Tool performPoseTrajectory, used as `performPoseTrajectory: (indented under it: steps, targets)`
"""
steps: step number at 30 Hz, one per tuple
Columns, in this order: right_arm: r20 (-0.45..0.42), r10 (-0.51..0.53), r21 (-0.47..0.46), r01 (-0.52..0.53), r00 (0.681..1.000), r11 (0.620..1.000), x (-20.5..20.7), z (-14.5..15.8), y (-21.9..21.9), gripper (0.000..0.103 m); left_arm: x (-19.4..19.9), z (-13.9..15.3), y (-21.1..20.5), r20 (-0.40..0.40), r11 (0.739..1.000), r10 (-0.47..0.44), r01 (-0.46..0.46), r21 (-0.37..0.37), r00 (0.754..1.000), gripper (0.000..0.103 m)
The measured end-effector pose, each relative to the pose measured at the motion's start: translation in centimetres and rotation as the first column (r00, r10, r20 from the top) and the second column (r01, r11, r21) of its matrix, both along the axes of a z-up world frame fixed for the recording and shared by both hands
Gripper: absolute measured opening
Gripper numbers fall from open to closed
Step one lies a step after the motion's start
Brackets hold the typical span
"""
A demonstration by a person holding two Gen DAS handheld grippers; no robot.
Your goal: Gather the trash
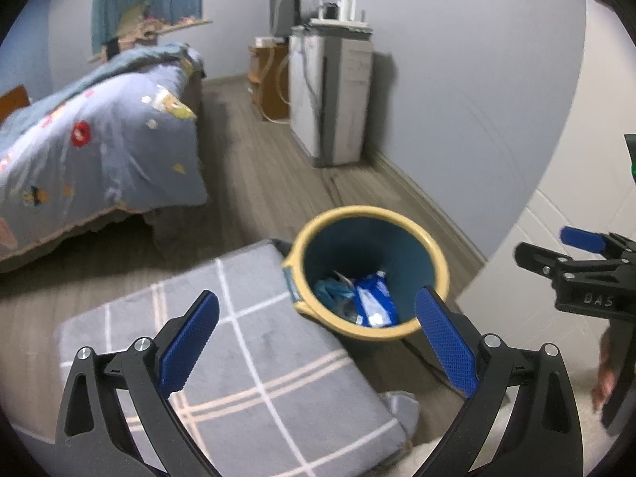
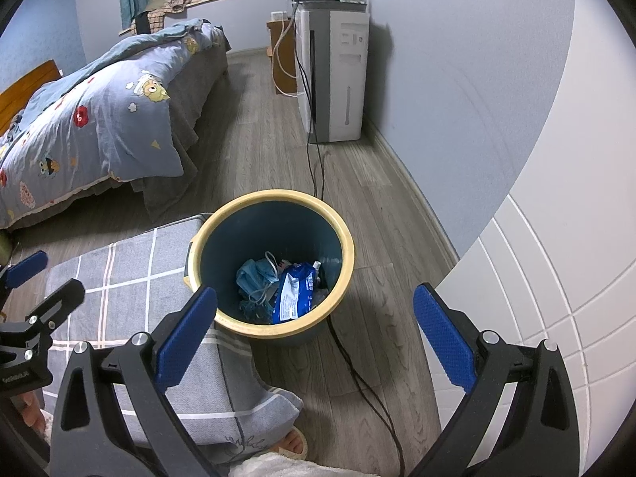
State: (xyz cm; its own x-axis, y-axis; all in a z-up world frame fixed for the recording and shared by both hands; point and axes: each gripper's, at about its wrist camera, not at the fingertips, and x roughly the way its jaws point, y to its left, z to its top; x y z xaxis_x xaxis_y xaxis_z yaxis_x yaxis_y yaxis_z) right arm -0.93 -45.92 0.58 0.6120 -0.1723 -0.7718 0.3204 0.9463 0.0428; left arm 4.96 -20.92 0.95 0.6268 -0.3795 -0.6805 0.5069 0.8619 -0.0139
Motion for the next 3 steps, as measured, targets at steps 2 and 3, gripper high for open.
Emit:
performPoseTrajectory:
  steps: [2, 3]
  targets:
    - [-0.018, -0.019, 0.009, 0.019, 1.0, 1.0, 0.36, -0.4, 0.06, 0.097, 0.29, 0.52, 0.56, 0.012, 1.0, 0.025, -0.025, -0.007, 1.0, 0.098]
    - [-0.034, -0.026, 0.012, 0.026, 0.999, 1.0, 0.69, -0.61, 0.2, 0.097, 0.56, 1.16, 0.94, 0.018, 0.999, 0.047, -0.046, -0.016, 0.999, 0.098]
